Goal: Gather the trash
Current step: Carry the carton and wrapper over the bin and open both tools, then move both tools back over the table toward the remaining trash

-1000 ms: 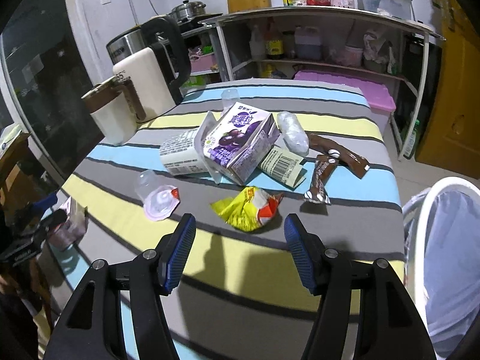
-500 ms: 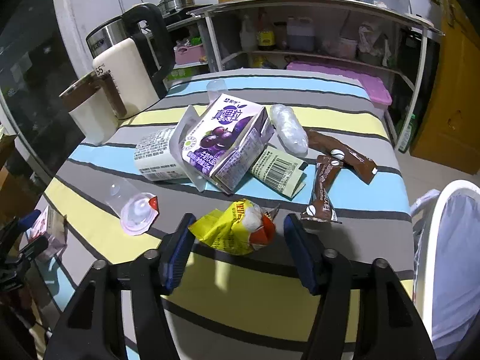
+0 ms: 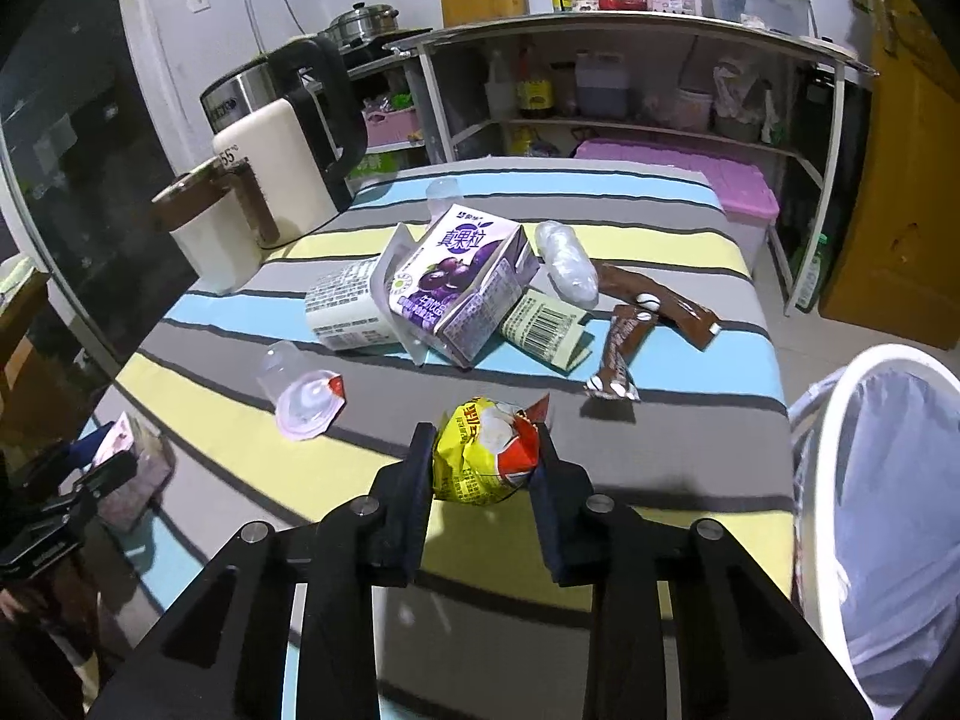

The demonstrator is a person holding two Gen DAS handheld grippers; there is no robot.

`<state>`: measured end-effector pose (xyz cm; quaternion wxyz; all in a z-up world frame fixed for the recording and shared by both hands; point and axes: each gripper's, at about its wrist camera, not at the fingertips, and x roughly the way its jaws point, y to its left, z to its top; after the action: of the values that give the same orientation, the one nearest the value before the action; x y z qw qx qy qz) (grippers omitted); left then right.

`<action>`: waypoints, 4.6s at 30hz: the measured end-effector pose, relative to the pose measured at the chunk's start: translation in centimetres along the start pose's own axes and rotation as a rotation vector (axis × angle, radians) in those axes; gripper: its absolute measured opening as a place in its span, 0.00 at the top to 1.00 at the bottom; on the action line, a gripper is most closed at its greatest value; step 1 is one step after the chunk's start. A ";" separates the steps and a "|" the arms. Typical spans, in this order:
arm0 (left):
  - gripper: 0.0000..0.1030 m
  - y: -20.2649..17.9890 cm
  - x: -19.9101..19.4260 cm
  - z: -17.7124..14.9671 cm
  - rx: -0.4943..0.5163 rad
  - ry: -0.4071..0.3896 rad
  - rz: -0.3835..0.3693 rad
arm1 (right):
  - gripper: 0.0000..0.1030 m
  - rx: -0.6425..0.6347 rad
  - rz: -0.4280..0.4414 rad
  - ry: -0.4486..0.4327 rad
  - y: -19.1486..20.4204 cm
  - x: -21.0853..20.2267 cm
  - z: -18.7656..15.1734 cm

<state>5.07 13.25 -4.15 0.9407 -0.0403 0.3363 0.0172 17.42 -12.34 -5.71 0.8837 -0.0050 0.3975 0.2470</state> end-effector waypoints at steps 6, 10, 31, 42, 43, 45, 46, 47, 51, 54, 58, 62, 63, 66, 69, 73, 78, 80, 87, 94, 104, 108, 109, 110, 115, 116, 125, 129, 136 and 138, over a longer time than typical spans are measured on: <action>0.49 -3.1 -0.4 0.9 0.006 -0.011 -0.041 | 0.70 0.018 0.009 -0.028 -0.7 -2.6 -1.0; 0.48 -5.5 -0.3 1.4 0.004 -0.012 -0.081 | 0.70 0.030 0.007 -0.042 -1.3 -4.3 -1.7; 0.48 -18.8 1.8 5.1 0.130 -0.031 -0.295 | 0.70 0.158 -0.119 -0.127 -8.9 -12.0 -4.8; 0.48 -26.6 4.2 6.6 0.239 -0.019 -0.423 | 0.70 0.261 -0.210 -0.133 -14.5 -14.1 -6.9; 0.48 -27.5 4.5 6.7 0.250 -0.016 -0.435 | 0.70 0.265 -0.213 -0.132 -14.7 -14.1 -7.0; 0.48 -28.6 4.9 6.7 0.268 -0.011 -0.455 | 0.70 0.278 -0.223 -0.127 -15.5 -14.2 -7.3; 0.48 -29.4 5.2 6.7 0.281 -0.007 -0.471 | 0.70 0.284 -0.227 -0.123 -15.8 -14.2 -7.4; 0.48 -30.1 5.4 6.8 0.288 -0.004 -0.479 | 0.70 0.292 -0.233 -0.119 -16.3 -14.2 -7.6; 0.48 -32.3 6.8 6.8 0.318 0.020 -0.513 | 0.70 0.314 -0.247 -0.101 -17.5 -14.1 -8.1; 0.48 -33.9 7.8 6.7 0.342 0.039 -0.532 | 0.69 0.332 -0.253 -0.079 -18.5 -13.8 -8.5; 0.48 -35.4 9.1 6.5 0.368 0.069 -0.556 | 0.68 0.348 -0.259 -0.056 -19.3 -13.5 -8.8; 0.48 -36.4 10.0 6.4 0.383 0.093 -0.571 | 0.62 0.352 -0.263 -0.043 -19.7 -13.1 -8.9; 0.48 -36.5 10.1 6.3 0.383 0.100 -0.577 | 0.59 0.354 -0.261 -0.041 -19.7 -13.1 -8.9; 0.48 -36.8 10.4 6.2 0.389 0.109 -0.584 | 0.56 0.360 -0.259 -0.041 -19.8 -13.0 -9.0; 0.48 -36.7 10.5 6.2 0.388 0.114 -0.591 | 0.51 0.365 -0.257 -0.044 -19.9 -13.1 -9.1; 0.47 -36.4 10.2 6.3 0.377 0.107 -0.597 | 0.51 0.362 -0.258 -0.056 -19.8 -13.4 -9.1; 0.47 -35.2 9.5 6.3 0.340 0.102 -0.592 | 0.51 0.358 -0.264 -0.084 -19.5 -14.2 -9.0; 0.47 -34.5 9.1 6.2 0.327 0.096 -0.584 | 0.51 0.357 -0.264 -0.095 -19.2 -14.6 -9.0; 0.48 -31.9 7.1 6.0 0.279 0.070 -0.567 | 0.51 0.325 -0.246 -0.119 -17.8 -15.4 -8.6; 0.48 -28.8 4.5 5.9 0.237 0.023 -0.515 | 0.51 0.270 -0.216 -0.142 -15.0 -16.0 -7.9; 0.48 -24.5 1.8 5.5 0.171 -0.008 -0.436 | 0.51 0.169 -0.181 -0.150 -10.4 -15.6 -6.9; 0.48 -22.9 1.4 5.4 0.148 -0.018 -0.400 | 0.51 0.135 -0.166 -0.148 -8.9 -15.1 -6.5; 0.48 -22.5 1.3 5.3 0.142 -0.020 -0.393 | 0.51 0.128 -0.165 -0.148 -8.6 -15.0 -6.4; 0.48 -22.1 1.2 5.3 0.135 -0.022 -0.384 | 0.51 0.124 -0.164 -0.146 -8.4 -14.8 -6.3; 0.48 -20.3 0.9 4.9 0.111 -0.031 -0.341 | 0.51 0.118 -0.131 -0.133 -7.7 -13.7 -5.9; 0.48 -19.8 1.0 4.9 0.105 -0.030 -0.332 | 0.51 0.108 -0.122 -0.131 -7.4 -13.4 -5.8; 0.48 -16.4 1.6 4.4 0.056 -0.018 -0.253 | 0.51 0.058 -0.069 -0.087 -6.0 -10.5 -5.2; 0.48 -14.7 1.7 4.4 0.035 -0.023 -0.208 | 0.51 0.058 -0.056 -0.065 -5.8 -9.4 -4.6; 0.48 -11.3 2.5 4.6 -0.019 -0.018 -0.112 | 0.51 0.045 -0.055 -0.055 -5.3 -7.8 -3.2; 0.47 -10.5 3.0 4.8 -0.031 -0.011 -0.087 | 0.51 0.044 -0.050 -0.051 -5.1 -7.2 -2.7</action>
<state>10.99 3.20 -1.70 0.9417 -0.0692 0.3289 -0.0184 13.71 -20.47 -3.44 0.8994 0.0110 0.3798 0.2162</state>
